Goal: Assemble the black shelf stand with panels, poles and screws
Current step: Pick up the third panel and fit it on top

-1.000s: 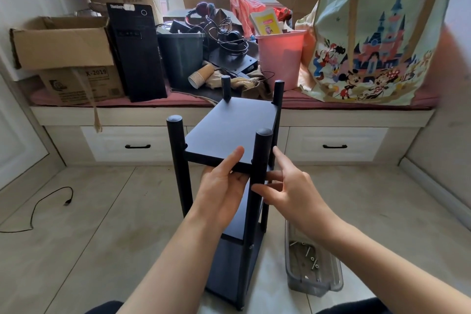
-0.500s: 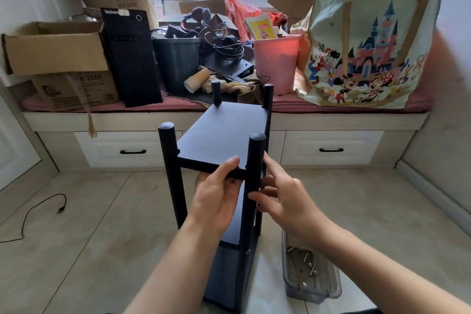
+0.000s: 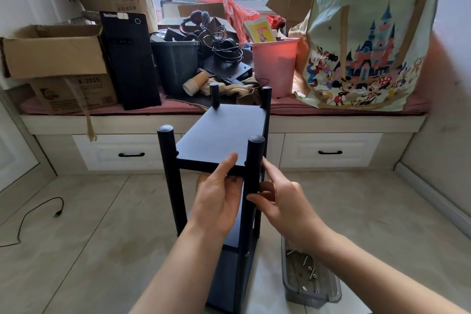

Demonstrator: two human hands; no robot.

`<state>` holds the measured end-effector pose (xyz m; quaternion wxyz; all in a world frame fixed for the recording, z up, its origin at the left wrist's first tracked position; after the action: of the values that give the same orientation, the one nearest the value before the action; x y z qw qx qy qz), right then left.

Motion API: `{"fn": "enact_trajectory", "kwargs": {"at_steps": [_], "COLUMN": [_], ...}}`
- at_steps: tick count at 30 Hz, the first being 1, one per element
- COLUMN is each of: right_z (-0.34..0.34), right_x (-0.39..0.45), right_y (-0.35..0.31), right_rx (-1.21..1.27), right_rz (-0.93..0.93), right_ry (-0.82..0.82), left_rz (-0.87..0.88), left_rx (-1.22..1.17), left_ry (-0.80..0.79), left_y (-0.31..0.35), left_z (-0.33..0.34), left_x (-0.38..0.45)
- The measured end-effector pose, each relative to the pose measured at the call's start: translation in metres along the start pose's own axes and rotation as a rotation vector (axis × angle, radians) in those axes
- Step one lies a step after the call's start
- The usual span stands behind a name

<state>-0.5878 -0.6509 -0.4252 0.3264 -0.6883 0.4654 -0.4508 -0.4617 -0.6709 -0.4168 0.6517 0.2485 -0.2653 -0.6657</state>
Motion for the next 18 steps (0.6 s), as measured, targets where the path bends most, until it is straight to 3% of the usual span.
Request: {"fn": "enact_trajectory", "kwargs": {"at_steps": [8,18], "right_z": [-0.005,-0.009], "right_x": [0.001,0.002], "right_y": [0.000,-0.001], "right_rx": [0.080,0.086], "right_rz": [0.036,0.059], "right_ry": [0.034,0.031], "left_rz": [0.027,0.036], "left_rx": [0.321,0.437], "left_ry": [-0.034,-0.138], "left_y": [-0.005,-0.005], "left_z": [-0.006,-0.008], "left_x": [-0.005,-0.002]}}
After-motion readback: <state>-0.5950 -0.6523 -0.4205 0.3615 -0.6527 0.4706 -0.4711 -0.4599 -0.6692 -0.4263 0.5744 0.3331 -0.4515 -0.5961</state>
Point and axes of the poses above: each hand's wrist, its own x-axis towards the middle knuckle, its own z-axis out of the palm, y = z × x, the point moved 5 cm from there along x, towards the middle knuckle, and after that the axes turned 6 degrees about x, right-handed, at the moved point
